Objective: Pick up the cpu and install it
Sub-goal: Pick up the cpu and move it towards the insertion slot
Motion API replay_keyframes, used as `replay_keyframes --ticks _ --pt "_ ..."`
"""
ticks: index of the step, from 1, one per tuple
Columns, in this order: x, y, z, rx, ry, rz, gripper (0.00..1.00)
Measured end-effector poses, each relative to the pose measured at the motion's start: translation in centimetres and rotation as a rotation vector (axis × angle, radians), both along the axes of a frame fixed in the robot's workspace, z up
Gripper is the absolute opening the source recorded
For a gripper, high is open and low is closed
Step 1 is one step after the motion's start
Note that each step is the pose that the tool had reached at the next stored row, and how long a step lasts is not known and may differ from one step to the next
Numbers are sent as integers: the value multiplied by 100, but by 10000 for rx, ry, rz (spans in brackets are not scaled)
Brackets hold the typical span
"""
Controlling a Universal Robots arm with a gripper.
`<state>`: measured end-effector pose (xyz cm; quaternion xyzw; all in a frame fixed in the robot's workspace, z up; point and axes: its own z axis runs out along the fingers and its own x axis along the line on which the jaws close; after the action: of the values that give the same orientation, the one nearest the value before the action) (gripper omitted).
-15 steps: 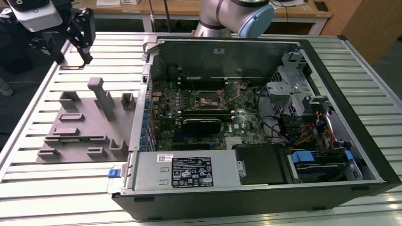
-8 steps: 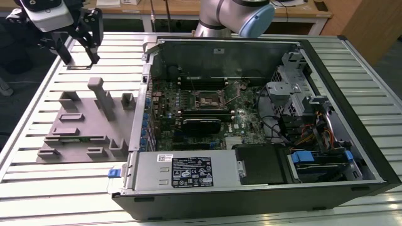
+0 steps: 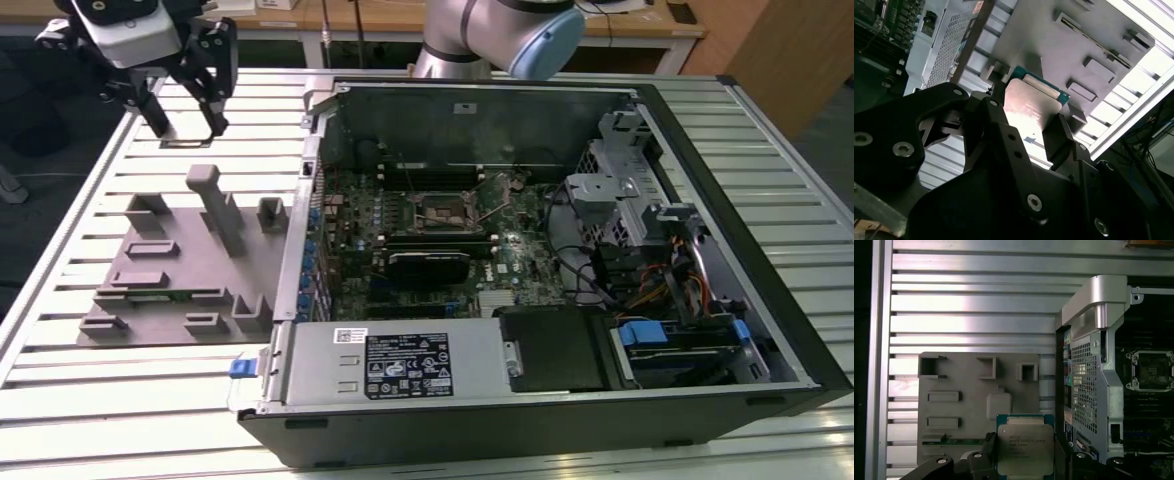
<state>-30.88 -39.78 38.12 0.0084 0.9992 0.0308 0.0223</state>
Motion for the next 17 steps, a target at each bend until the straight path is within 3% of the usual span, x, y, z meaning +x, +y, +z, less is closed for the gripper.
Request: replay_keyframes --ticks 17 --pt "424 0 0 0 0 0 54"
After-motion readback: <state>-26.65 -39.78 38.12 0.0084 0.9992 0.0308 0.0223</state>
